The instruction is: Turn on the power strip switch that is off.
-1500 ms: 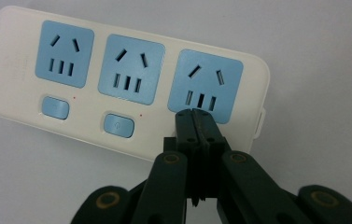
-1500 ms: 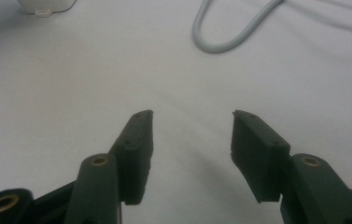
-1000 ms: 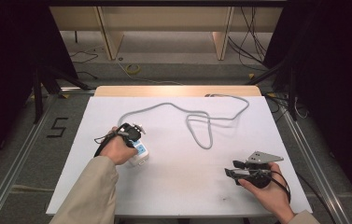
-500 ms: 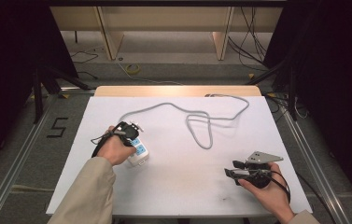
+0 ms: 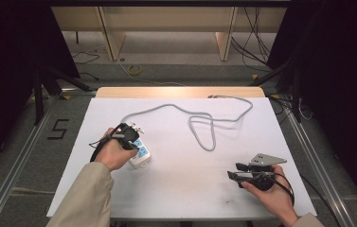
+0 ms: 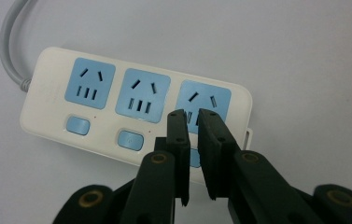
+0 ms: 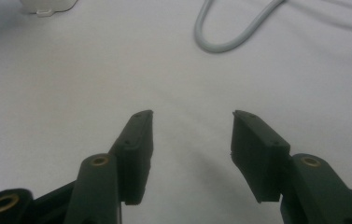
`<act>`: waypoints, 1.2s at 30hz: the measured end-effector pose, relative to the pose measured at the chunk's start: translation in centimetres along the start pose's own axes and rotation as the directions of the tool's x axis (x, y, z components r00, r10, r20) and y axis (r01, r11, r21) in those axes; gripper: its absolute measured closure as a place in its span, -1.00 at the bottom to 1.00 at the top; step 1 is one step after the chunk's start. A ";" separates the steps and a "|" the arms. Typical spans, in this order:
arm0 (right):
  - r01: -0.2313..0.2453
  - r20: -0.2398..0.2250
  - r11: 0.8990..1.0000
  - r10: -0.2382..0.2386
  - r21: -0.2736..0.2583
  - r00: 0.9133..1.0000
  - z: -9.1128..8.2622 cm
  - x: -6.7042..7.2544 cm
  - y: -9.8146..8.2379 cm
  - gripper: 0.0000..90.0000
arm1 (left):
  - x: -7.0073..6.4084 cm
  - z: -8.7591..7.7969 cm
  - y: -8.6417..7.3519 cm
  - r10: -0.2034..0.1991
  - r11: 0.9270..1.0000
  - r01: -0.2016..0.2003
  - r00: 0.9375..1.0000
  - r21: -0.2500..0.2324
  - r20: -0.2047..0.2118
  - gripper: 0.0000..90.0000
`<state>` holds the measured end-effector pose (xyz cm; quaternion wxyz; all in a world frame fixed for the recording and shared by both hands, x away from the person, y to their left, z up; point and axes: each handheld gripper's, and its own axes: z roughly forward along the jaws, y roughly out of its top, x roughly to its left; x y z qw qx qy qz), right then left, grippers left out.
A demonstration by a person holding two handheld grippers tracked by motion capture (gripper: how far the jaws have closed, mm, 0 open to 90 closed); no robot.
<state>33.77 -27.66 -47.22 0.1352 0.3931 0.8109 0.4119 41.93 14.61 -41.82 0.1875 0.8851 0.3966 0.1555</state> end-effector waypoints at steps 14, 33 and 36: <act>0.001 -0.003 1.000 -0.001 0.000 1.000 0.1 0.1 0.0 0.10 | -0.5 -0.8 -1.3 0.063 0.990 -0.060 0.998 -0.128 0.016 0.66; 0.006 -0.013 1.000 -0.006 0.011 1.000 0.2 0.3 -0.1 0.10 | -1.4 -0.9 -3.4 0.104 0.960 -0.075 0.990 -0.268 0.098 0.16; 0.010 -0.014 1.000 -0.010 0.009 1.000 0.2 0.3 -0.1 0.10 | -1.7 -0.9 -4.0 0.109 0.957 -0.075 0.988 -0.279 0.110 0.05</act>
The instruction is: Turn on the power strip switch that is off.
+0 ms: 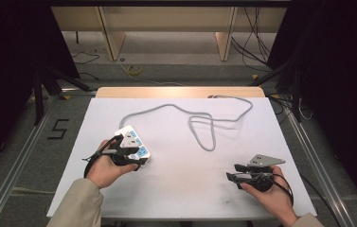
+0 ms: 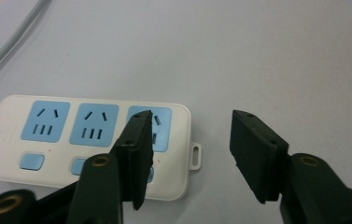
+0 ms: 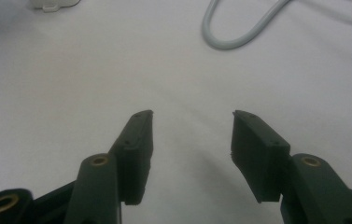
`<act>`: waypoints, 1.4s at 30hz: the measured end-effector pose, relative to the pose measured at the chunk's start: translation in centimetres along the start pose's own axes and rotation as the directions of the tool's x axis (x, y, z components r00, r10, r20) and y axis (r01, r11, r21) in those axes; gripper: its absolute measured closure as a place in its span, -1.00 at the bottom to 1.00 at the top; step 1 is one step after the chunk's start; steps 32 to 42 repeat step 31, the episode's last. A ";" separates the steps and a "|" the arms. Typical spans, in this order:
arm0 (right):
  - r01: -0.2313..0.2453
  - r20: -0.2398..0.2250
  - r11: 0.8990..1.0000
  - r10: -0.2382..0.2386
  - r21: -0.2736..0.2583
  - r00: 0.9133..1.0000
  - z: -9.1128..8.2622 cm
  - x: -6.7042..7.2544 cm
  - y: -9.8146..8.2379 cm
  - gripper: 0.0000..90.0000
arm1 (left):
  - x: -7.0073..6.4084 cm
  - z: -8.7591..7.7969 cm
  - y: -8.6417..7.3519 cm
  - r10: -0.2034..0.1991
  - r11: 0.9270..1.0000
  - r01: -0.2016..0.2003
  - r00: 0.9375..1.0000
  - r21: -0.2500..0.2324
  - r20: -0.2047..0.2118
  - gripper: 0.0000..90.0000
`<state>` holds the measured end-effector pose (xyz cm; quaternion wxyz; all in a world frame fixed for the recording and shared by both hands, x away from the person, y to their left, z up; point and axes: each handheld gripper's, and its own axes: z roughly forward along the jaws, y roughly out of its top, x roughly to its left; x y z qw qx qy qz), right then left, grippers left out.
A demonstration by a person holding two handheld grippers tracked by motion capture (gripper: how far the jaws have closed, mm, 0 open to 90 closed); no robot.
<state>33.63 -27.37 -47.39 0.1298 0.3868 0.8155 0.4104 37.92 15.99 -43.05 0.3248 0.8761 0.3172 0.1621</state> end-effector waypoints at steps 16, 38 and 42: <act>0.005 -0.005 1.000 -0.005 -0.001 1.000 0.1 0.1 0.0 0.10 | -0.3 -1.1 -3.2 -0.045 0.997 0.043 0.998 -0.061 -0.039 -0.34; 0.021 -0.004 1.000 -0.021 -0.012 1.000 0.0 0.1 0.0 0.03 | -0.2 -1.9 -6.1 -0.117 0.990 0.109 0.989 -0.092 -0.085 -0.59; 0.021 -0.004 1.000 -0.021 -0.012 1.000 0.0 0.1 0.0 0.03 | -0.2 -1.9 -6.1 -0.117 0.990 0.109 0.989 -0.092 -0.085 -0.59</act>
